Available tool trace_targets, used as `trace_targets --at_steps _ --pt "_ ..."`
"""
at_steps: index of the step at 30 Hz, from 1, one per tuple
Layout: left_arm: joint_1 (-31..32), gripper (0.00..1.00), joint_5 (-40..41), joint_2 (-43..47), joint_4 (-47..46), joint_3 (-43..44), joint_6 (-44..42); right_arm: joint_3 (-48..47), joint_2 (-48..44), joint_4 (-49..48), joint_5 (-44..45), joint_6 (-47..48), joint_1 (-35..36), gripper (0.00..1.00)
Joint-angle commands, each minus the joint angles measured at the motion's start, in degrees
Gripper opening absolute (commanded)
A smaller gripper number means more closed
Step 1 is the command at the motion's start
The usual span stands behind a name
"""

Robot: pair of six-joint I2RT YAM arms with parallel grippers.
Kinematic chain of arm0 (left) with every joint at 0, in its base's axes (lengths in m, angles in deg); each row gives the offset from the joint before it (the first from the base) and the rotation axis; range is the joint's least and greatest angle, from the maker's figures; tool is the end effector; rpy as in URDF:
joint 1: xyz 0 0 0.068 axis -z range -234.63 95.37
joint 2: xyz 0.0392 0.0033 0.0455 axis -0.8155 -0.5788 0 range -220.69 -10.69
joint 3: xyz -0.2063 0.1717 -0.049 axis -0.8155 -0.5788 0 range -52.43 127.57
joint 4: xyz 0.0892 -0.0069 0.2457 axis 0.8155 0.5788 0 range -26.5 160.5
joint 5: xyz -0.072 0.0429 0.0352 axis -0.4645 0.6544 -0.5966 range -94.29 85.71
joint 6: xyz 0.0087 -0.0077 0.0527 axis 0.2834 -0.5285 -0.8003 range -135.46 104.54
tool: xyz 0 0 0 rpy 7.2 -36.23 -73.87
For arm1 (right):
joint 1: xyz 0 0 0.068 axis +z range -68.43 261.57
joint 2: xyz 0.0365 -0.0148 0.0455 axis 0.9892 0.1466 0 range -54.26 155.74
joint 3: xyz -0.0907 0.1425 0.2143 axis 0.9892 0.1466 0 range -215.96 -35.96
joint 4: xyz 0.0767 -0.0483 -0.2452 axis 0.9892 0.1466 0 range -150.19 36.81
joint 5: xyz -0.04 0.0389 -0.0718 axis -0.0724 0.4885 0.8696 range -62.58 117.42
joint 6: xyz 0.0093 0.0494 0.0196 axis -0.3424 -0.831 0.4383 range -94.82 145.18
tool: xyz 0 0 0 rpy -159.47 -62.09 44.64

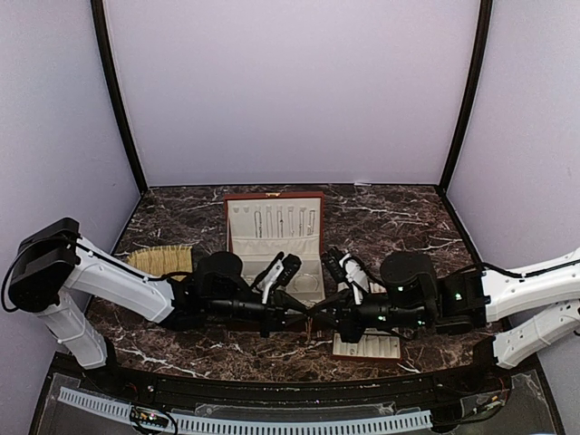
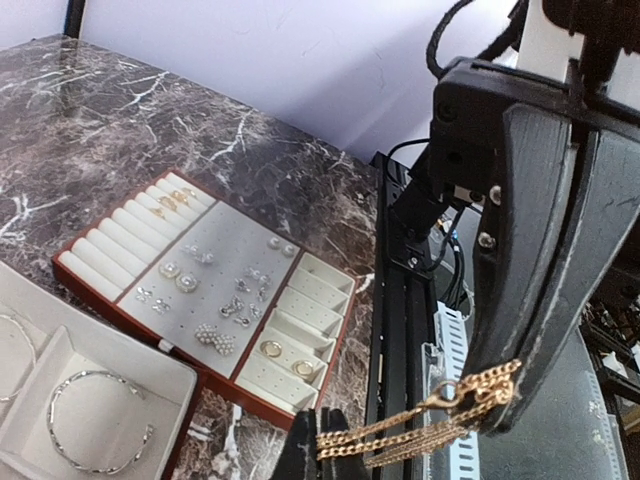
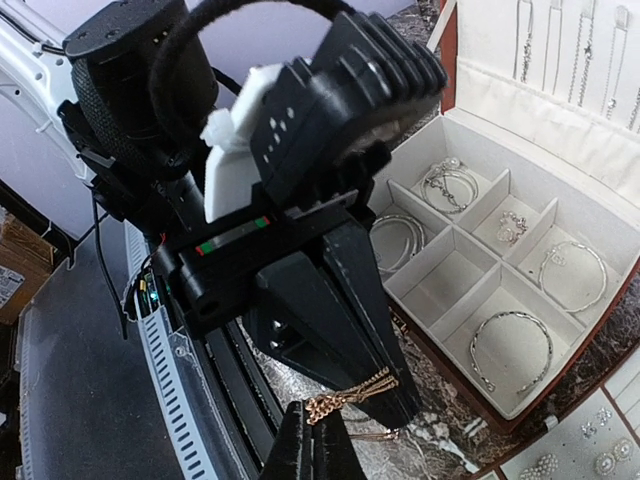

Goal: Organize the mixed jewelry
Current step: Pass from the right arm to the left

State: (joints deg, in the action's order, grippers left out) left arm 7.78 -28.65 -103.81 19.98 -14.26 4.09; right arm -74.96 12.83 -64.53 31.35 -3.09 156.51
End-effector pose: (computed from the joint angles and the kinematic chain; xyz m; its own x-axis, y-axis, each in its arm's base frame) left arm 0.1390 -0.2981 0.1899 -0.4192 0.1442 -0.8964 0.9066 0.1186 -0.4049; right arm 0.0703 0.2522 0.2502 -0.5407 -0.1910 -0.8192 -0.7846 0.4658 0.4092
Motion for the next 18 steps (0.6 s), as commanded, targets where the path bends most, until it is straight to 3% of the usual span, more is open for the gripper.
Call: trace_targets --at_steps 1,8,14,18 --pt "-0.18 0.00 4.87 5.66 2.96 -1.03 -0.82 1.28 -0.73 -2.06 1.61 -0.94 -0.23 0.00" --pt "-0.18 0.00 9.03 9.91 10.62 -0.70 -1.49 1.41 3.86 -1.33 2.79 -0.81 -0.23 0.02" --pt "-0.18 0.00 8.87 9.75 15.16 0.41 -1.33 2.84 6.37 -3.90 4.97 -2.39 -0.23 0.34" --pt "-0.18 0.00 8.87 9.59 16.77 1.14 -1.19 3.94 6.09 -5.84 5.49 -3.31 -0.16 0.42"
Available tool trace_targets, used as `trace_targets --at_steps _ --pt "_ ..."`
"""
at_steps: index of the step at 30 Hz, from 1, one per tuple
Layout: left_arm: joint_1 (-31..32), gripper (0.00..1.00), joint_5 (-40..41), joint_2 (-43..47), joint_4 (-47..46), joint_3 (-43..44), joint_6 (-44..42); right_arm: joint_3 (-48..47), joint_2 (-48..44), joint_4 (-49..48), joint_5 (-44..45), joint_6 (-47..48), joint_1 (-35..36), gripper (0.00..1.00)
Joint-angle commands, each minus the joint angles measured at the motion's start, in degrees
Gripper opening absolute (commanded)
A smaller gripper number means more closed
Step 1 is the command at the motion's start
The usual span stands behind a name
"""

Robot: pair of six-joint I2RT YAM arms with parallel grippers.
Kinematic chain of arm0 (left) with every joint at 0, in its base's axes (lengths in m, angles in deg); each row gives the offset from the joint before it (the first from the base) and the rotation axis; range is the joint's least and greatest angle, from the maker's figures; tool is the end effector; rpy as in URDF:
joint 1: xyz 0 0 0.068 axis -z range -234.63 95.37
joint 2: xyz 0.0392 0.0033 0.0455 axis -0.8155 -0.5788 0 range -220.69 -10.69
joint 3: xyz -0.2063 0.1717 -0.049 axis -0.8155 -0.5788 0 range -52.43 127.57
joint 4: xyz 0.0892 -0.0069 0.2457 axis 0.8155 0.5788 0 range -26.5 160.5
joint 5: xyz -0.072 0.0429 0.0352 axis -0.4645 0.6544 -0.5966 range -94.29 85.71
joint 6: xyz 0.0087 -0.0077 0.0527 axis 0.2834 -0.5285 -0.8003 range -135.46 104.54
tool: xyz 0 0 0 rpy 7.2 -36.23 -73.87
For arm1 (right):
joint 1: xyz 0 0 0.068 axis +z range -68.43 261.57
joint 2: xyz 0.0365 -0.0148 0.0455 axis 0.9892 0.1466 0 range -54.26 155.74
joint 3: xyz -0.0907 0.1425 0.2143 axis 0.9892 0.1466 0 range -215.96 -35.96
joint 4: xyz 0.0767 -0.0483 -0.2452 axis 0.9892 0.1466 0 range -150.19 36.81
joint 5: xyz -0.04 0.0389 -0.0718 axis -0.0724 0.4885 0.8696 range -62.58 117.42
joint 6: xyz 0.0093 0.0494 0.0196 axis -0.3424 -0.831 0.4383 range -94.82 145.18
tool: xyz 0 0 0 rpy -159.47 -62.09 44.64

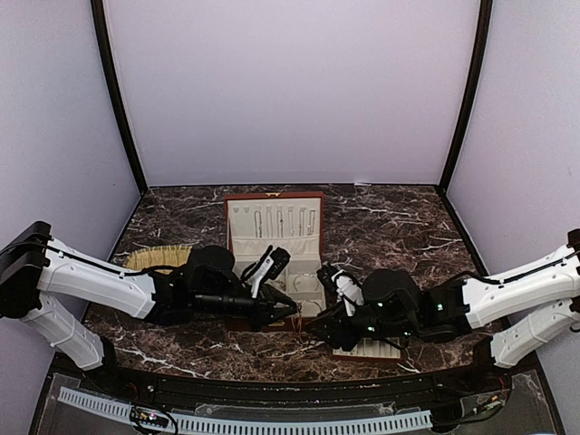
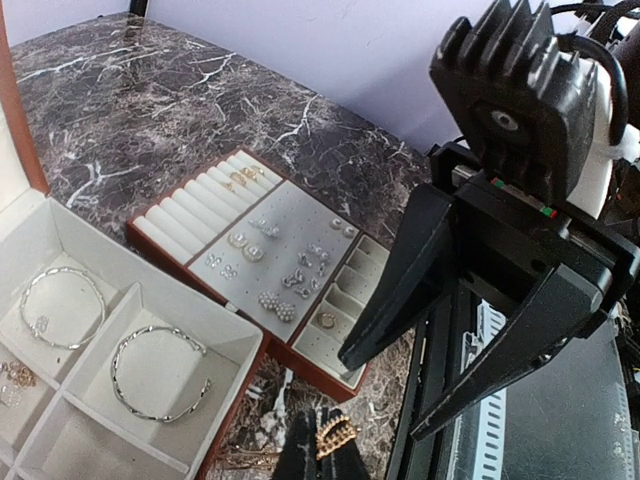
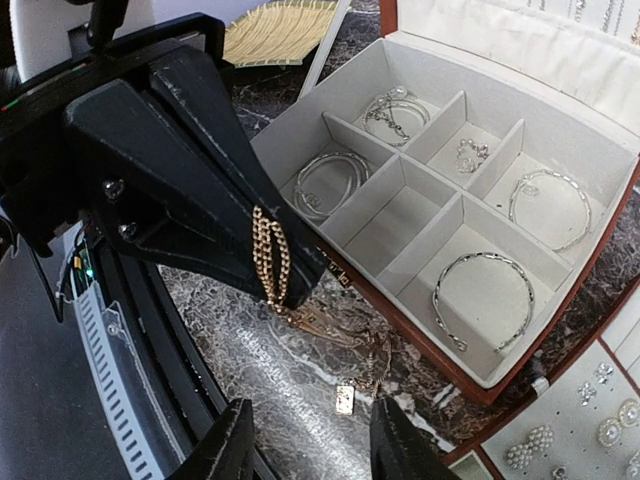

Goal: Organize the mixed jewelry
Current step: Pass from the right arm to the left, then pass from the left arm to the right

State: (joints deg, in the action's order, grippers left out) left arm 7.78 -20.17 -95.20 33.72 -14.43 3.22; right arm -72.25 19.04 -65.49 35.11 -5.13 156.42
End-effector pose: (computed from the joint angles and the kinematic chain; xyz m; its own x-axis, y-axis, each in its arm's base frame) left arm 0.1350 -0.2799 0.2087 -0.4381 0.1734 -0.8821 0.8799 0.2836 -0.3812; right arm 0.0748 0.2583 0.2094 -0.5863 -0.2518 -0.7699 -0.7308 0.5745 0.3687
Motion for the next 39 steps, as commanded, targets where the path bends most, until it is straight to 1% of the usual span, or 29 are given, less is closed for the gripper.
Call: trace_targets --at_steps 1,7,10,11,19,29,39 --pt "-0.19 0.00 0.33 0.92 3.32 1.51 -0.31 1.52 -0.17 -5.67 1.95 -1.58 -0.06 0.43" --pt "-0.18 0.00 0.43 0.75 3.71 2.07 -0.22 3.75 0.53 -12.31 4.56 -2.92 0.08 0.40" --pt "-0.19 0.00 0.66 0.80 3.69 1.99 -0.14 2.98 2.33 -13.34 5.48 -2.18 0.11 0.34" --pt "-0.13 0.00 0.69 0.96 3.79 1.99 -0.13 2.40 3.88 -14.19 5.45 -1.29 0.12 0.30" --pt "-0.18 0.00 0.77 1.25 3.83 1.94 -0.04 0.65 8.20 -15.37 4.27 0.05 0.38 0.23" --pt "-0.14 0.00 0.94 1.70 3.69 1.73 0.12 -0.51 11.01 -16.68 4.25 1.36 0.47 0.22" --pt "-0.17 0.00 0.87 1.75 3.38 1.60 0.31 -0.71 11.76 -17.42 4.18 1.91 0.56 0.22"
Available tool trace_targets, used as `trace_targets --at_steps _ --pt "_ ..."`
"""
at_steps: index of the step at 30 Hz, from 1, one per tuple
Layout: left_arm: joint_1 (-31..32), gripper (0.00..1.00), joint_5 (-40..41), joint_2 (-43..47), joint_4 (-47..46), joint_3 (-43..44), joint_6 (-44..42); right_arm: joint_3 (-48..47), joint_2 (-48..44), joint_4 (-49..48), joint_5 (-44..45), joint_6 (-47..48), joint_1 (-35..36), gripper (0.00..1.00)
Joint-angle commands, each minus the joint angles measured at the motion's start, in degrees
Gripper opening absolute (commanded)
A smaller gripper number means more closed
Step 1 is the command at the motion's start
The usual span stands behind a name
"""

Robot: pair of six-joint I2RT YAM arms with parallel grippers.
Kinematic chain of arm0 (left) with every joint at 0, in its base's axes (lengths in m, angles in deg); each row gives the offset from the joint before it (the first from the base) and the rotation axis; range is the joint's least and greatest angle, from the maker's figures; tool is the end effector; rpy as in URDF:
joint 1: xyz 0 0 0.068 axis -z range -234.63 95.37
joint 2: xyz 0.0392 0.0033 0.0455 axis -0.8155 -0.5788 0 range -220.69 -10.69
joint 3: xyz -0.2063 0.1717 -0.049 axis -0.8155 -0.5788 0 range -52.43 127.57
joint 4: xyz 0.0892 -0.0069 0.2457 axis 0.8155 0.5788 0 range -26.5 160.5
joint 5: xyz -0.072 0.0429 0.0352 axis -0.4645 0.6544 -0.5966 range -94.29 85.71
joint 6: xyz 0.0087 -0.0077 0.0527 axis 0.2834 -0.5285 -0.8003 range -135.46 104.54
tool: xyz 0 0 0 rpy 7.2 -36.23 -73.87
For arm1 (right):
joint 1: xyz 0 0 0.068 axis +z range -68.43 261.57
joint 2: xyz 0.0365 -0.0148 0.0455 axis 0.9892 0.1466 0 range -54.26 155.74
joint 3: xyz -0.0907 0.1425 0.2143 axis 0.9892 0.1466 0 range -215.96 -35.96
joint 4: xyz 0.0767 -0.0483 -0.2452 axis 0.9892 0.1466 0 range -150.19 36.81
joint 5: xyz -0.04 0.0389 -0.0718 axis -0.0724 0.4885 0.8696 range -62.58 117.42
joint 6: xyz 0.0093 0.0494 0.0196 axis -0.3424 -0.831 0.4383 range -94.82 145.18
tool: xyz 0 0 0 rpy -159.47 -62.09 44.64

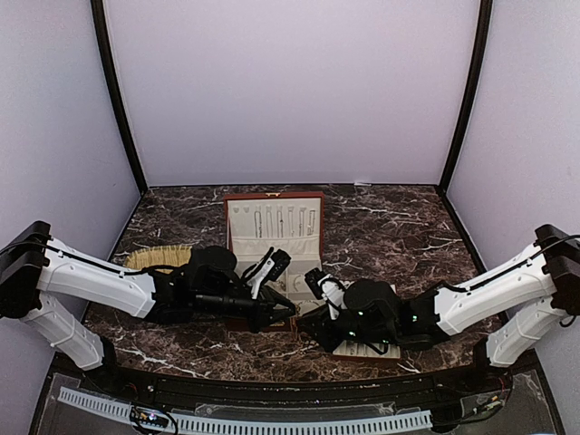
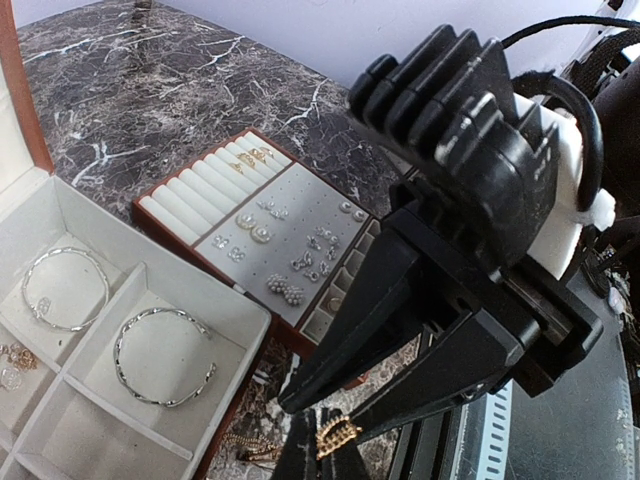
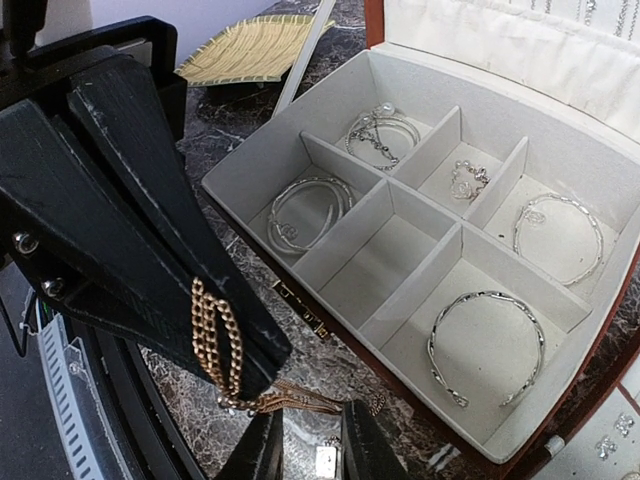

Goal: Organize the mixed jewelry
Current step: Pass from the left arm to the right

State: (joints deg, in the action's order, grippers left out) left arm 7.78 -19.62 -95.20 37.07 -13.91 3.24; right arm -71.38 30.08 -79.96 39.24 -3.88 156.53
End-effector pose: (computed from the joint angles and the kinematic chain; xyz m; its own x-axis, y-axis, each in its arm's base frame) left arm 0.1352 -0.2794 0.2055 -0.4578 0.2086 -0.8642 0.8693 0.3090 -0.3859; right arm 0.0836 0.2832 0.1780 -0.5471 -0.2039 -0.8119 -0.7243 0.6015 0.3370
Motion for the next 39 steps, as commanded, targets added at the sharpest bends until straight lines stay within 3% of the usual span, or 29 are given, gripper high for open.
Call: trace_targets --at_steps 1,21,30,39 --pt "-0.18 0.00 0.37 1.81 0.06 1.11 0.29 -1.58 0.82 -2.99 0.17 0.71 0.43 0.22" --pt "-0.18 0.00 0.44 2.36 0.06 0.73 0.55 -2.30 2.50 -4.07 2.04 1.48 0.40 0.21" --pt "-0.19 0.00 1.08 2.84 -0.01 -0.14 0.64 -0.50 -0.01 -5.67 3.69 0.80 0.45 0.00" --pt "-0.16 0.00 3.84 2.43 -1.03 -2.83 -0.44 -1.54 -4.37 0.70 6.77 -0.74 0.30 0.00"
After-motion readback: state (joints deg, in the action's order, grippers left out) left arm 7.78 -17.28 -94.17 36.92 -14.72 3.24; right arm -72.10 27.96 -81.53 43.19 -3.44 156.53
